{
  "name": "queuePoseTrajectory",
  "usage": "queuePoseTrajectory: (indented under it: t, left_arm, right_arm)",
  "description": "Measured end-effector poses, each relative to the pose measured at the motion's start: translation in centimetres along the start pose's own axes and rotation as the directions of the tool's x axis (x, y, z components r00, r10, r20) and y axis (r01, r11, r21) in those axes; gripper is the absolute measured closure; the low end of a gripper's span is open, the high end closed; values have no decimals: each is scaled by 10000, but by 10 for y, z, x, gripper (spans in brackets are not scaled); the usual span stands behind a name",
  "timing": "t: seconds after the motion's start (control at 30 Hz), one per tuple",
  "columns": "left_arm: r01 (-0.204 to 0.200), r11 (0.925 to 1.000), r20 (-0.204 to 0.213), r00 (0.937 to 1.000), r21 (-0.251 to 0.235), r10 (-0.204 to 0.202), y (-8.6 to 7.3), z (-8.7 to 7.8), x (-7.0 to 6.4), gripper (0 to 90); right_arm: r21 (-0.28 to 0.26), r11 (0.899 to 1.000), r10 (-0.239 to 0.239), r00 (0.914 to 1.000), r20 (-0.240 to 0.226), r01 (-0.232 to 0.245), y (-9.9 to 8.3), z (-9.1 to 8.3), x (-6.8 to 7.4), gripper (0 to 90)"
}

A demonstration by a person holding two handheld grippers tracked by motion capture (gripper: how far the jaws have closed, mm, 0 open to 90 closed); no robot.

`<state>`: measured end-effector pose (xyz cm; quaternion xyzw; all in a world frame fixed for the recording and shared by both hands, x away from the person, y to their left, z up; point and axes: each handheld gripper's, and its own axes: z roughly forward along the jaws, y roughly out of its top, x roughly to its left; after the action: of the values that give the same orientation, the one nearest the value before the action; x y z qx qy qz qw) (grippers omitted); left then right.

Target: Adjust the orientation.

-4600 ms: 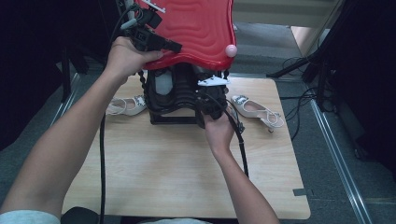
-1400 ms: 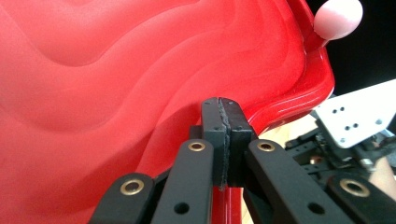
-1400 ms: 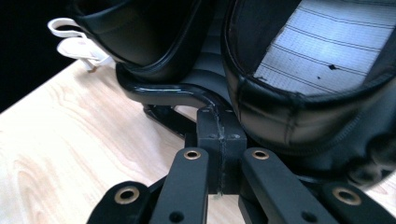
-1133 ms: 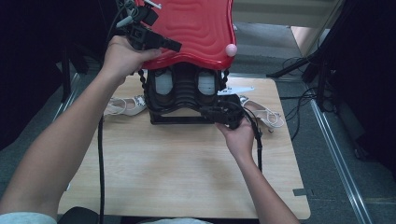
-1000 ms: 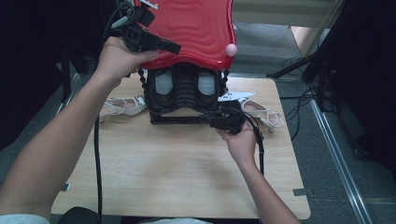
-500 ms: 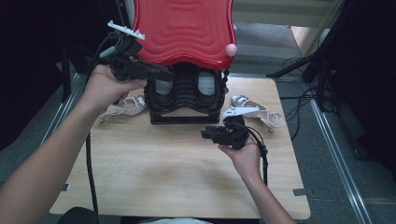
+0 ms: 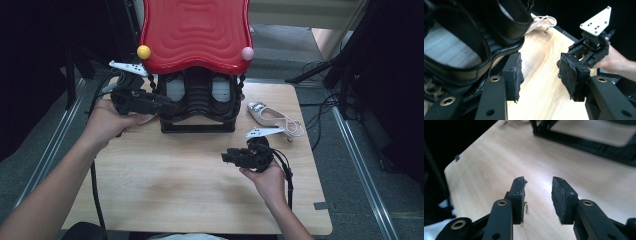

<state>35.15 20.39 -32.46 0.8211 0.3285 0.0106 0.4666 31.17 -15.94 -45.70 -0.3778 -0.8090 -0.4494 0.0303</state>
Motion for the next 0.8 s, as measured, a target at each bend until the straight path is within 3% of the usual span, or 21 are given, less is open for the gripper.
queuePoseTrajectory:
  t: [0.07, 0.17, 0.27, 0.3, 0.33, 0.47, 0.7, 0.8]
  left_arm:
    - [46, 10000, 33, 10000, -1, -46, -9, -1, 3, 508]
    - [42, 10000, -22, 10000, -11, -42, -15, -1, 5, 498]
    - [-8, 10000, 112, 9999, -78, 9, -26, 0, 6, 474]
    - [-58, 9999, 120, 9999, -112, 59, -31, 1, 7, 472]
    - [-77, 9999, 68, 9999, -77, 77, -34, 2, 8, 470]
    - [242, 9997, -28, 9997, -1, -242, -52, 6, 13, 466]
    - [685, 9976, -411, 9968, 129, -679, -82, 8, 27, 486]
    - [943, 9951, -569, 9941, 306, -925, -96, 9, 35, 570]
  right_arm:
    - [35, 9998, -183, 9994, 290, 182, -5, -4, 1, 652]
    - [-49, 9997, -226, 9994, 262, 227, -8, -7, 2, 648]
    - [-305, 9993, -193, 9987, 475, 208, -12, -12, 2, 541]
    - [-363, 9992, -166, 9987, 485, 184, -13, -14, 1, 542]
    - [-351, 9994, -71, 9996, 269, 80, -14, -15, -2, 531]
    - [-411, 9985, -341, 9977, 578, 365, -20, -16, -5, 453]
    - [-298, 9978, -564, 9947, 863, 591, -23, -15, -9, 493]
    - [-249, 9984, -483, 9953, 835, 506, -21, -14, -12, 493]
